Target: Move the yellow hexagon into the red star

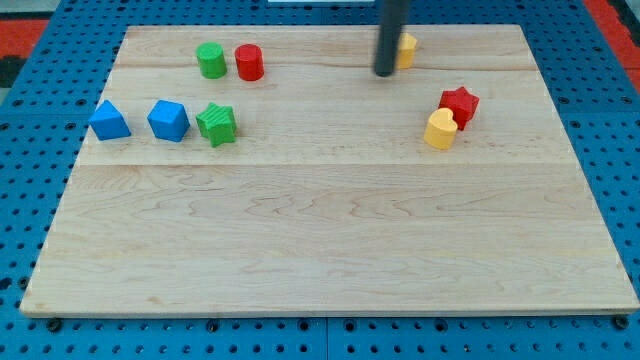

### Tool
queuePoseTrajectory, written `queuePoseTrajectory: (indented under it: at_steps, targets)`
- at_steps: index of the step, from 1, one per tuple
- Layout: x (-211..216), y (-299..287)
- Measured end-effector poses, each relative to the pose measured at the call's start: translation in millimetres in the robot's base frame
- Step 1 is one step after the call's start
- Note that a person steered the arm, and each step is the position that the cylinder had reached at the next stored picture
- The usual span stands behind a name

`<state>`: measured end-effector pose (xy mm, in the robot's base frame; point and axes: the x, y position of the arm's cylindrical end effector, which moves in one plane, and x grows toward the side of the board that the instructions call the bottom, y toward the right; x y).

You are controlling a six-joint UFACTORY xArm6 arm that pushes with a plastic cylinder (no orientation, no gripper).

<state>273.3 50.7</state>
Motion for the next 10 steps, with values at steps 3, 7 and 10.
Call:
queuePoseTrajectory:
  at_steps: [3, 7, 10]
  targets:
    - [21, 93]
    - [48, 101]
    - [35, 135]
